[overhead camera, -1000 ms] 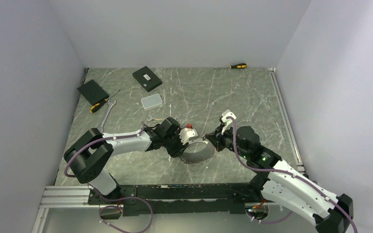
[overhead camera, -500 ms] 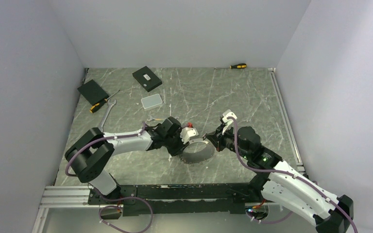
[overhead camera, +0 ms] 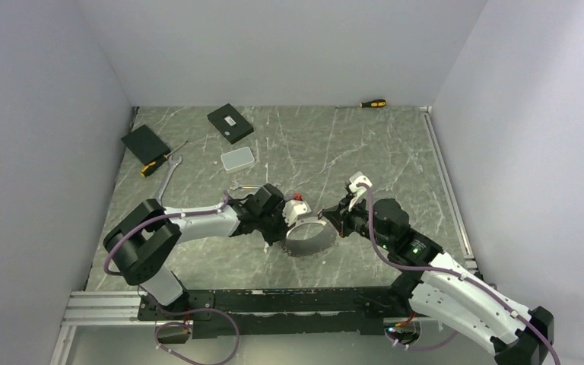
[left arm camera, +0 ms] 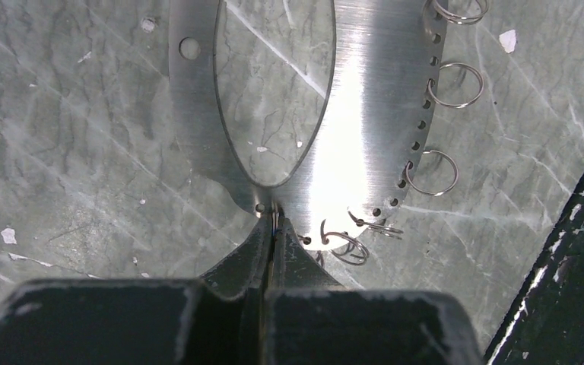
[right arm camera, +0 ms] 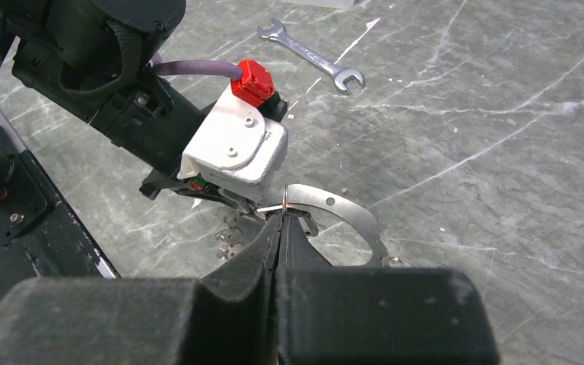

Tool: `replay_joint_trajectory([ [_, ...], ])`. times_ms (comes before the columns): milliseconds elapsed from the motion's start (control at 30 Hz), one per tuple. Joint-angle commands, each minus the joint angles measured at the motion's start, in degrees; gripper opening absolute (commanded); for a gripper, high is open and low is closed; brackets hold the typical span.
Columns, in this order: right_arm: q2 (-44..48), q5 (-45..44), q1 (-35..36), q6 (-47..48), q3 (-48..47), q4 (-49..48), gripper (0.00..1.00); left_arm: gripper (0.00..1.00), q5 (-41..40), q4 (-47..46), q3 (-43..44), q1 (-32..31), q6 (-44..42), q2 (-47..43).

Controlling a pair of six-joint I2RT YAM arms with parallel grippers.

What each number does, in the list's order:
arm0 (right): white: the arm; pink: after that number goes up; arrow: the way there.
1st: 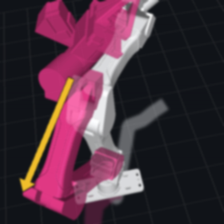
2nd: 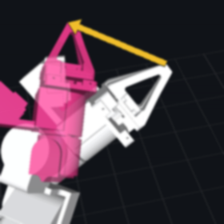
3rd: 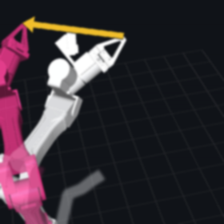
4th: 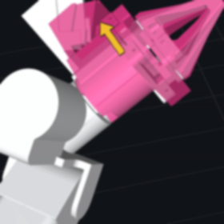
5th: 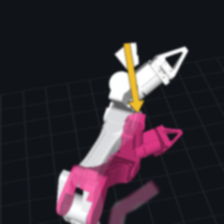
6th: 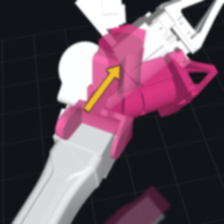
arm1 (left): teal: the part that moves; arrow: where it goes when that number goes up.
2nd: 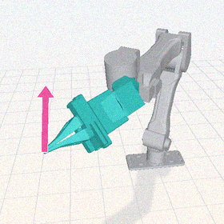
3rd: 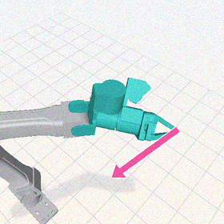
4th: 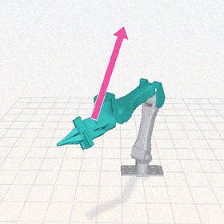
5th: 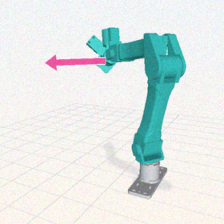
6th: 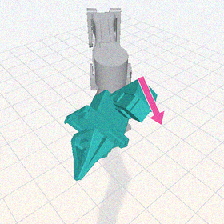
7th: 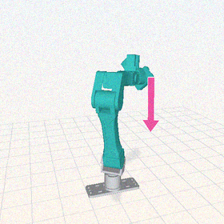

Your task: Put the keys on the keyring

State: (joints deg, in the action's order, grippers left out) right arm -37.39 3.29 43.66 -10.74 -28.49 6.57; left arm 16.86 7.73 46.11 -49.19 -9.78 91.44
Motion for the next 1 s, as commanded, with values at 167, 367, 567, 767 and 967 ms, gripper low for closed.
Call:
replay_joint_trajectory([
  [167, 0.3, -0.2, 0.2, -0.5, -1.7, -1.7, 0.0, 0.0, 3.7, -5.7, -4.4, -0.5, -1.7, -8.2],
  [367, 0.3, -0.2, 0.2, -0.4, -2.6, -1.5, 0.0, 0.0, 4.0, -9.1, -6.8, -0.5, -2.0, -14.6],
  [567, 0.1, 0.5, 0.2, 0.6, -3.6, -1.6, 0.0, 0.0, 4.8, -8.9, -6.9, -0.4, -2.1, -19.8],
  [767, 1.1, 3.9, 0.2, 1.9, -4.1, -3.9, 0.0, 0.0, 4.7, -14.5, -9.9, -0.4, -1.6, -27.2],
  [967, 1.8, 7.4, 0.2, 5.2, -5.6, -2.6, 0.0, 0.0, 9.9, -22.0, -13.0, -0.4, -2.3, -36.3],
])
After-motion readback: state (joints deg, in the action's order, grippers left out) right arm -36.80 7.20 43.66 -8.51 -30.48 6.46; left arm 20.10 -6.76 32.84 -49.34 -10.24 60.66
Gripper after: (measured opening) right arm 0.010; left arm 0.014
